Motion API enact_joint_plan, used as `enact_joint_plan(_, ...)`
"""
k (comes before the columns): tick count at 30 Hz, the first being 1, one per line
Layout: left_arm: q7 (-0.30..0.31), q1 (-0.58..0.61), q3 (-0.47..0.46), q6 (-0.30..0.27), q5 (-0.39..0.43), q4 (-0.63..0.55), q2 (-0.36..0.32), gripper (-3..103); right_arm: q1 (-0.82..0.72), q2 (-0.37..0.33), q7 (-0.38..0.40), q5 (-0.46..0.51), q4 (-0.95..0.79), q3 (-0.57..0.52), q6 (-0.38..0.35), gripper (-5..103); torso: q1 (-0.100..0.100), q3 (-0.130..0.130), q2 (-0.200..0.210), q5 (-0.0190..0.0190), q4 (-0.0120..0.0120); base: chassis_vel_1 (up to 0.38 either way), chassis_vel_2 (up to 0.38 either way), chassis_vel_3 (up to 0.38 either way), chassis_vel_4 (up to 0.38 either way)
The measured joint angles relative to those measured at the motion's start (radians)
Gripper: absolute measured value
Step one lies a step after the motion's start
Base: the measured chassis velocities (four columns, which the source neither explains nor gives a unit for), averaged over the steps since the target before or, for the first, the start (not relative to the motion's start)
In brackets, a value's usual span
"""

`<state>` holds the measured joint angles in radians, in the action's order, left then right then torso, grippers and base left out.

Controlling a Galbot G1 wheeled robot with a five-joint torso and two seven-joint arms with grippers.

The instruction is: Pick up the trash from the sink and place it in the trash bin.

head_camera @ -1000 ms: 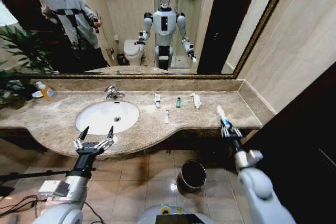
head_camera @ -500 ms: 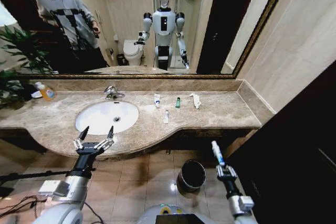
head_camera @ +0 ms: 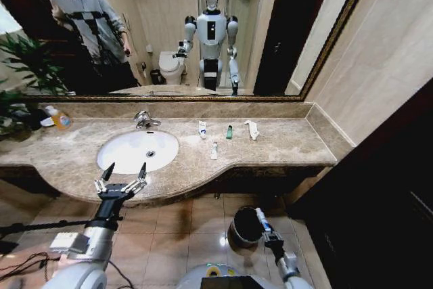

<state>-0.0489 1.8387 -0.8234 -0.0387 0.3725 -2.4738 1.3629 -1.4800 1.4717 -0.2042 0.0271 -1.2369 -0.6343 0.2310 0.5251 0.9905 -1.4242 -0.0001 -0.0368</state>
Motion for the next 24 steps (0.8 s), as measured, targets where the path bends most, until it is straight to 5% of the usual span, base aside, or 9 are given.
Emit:
enact_joint_plan(7, 0.0, 0.0, 0.0, 0.0, 0.0, 0.0, 0.0, 100, 0.165, 0.014, -0.001, -0.115, 0.276, -0.003, 0.013, 27, 0.0, 0.0, 0.0, 0.0001, 0.0001, 0.0, 0.0, 0.0, 0.0)
enact_joint_plan(22, 0.0, 0.0, 0.0, 0.0, 0.0, 0.0, 0.0, 100, 0.328, 0.021, 0.028, -0.193, 0.51, -0.026, 0.046, 25, 0.0, 0.0, 0.0, 0.0001, 0.0, 0.0, 0.0, 0.0, 0.0)
enact_joint_plan(24, 0.0, 0.0, 0.0, 0.0, 0.0, 0.0, 0.0, 100, 0.328, 0.021, 0.035, -0.2, 0.509, -0.029, 0.044, 36, 0.0, 0.0, 0.0, 0.0, 0.0, 0.0, 0.0, 0.0, 0.0)
